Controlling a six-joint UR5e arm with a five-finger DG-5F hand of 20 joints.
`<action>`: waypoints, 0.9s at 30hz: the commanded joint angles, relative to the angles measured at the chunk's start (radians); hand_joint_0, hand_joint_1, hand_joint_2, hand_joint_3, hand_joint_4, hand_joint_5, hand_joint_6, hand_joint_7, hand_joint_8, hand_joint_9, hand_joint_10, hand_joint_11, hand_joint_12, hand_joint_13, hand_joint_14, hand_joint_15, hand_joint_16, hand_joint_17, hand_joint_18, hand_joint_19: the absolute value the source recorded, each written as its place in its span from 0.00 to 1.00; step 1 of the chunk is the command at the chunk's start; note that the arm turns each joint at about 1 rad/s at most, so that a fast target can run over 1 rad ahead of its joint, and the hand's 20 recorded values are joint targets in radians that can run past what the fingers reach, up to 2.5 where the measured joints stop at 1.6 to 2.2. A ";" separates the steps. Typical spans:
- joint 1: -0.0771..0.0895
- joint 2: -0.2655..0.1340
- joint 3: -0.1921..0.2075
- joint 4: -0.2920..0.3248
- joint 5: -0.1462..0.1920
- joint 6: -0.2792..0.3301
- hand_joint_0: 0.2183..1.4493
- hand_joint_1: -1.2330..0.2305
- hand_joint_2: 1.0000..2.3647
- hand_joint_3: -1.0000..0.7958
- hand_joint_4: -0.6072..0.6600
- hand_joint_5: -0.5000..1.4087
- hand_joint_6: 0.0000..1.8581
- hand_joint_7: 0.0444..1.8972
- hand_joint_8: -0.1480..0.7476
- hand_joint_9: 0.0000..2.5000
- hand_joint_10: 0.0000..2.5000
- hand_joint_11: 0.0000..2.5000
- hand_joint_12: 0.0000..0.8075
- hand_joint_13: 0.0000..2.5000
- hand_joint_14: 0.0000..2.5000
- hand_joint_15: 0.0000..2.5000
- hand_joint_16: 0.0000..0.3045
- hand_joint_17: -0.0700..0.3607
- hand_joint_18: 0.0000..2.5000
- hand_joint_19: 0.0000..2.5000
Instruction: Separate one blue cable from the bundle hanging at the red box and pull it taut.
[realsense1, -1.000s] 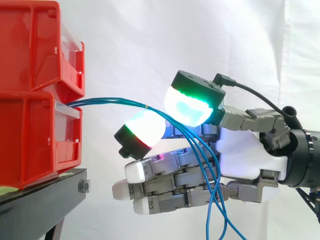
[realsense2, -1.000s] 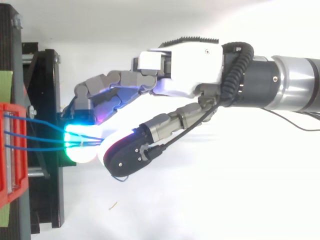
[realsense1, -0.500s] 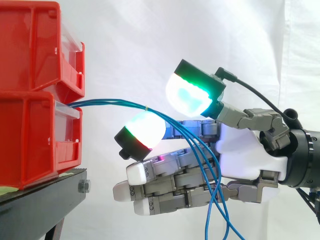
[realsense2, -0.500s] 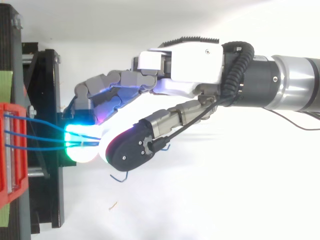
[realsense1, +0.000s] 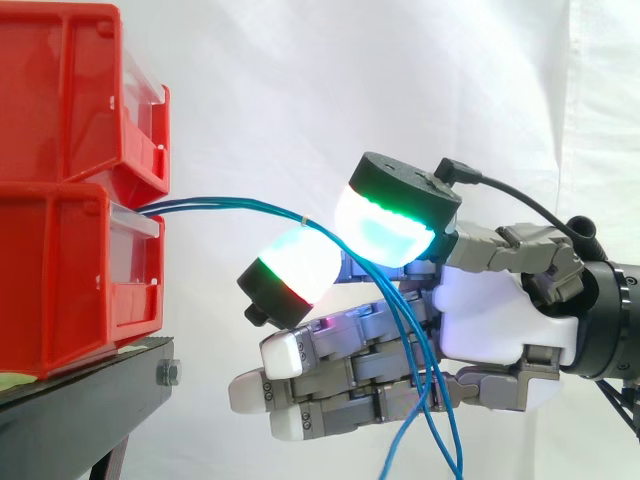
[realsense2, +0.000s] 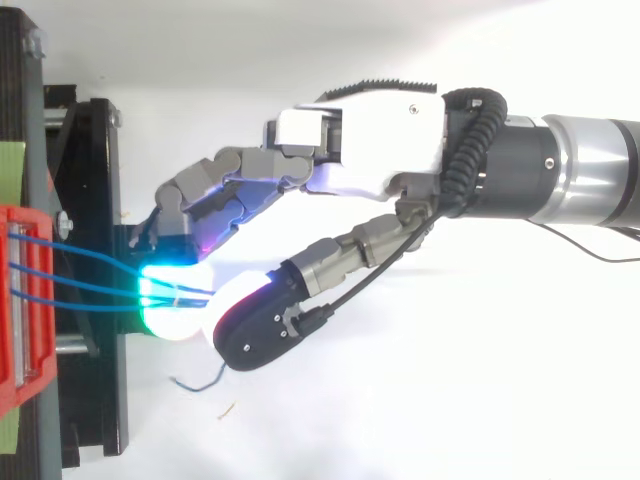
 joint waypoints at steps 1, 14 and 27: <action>0.000 0.000 0.000 -0.008 0.000 0.001 0.35 0.34 0.01 0.39 0.59 0.17 0.41 0.49 0.48 0.26 0.00 0.16 0.35 0.22 0.00 0.07 0.08 0.30 0.14 0.02; -0.001 0.000 0.000 -0.035 -0.011 0.003 0.30 0.34 0.00 0.28 0.60 0.17 0.43 0.47 0.49 0.27 0.01 0.17 0.36 0.24 0.00 0.07 0.08 0.30 0.15 0.02; -0.001 0.000 0.000 -0.035 -0.010 0.004 0.31 0.40 0.01 0.38 0.58 0.17 0.44 0.49 0.49 0.28 0.00 0.18 0.35 0.24 0.00 0.08 0.08 0.29 0.15 0.03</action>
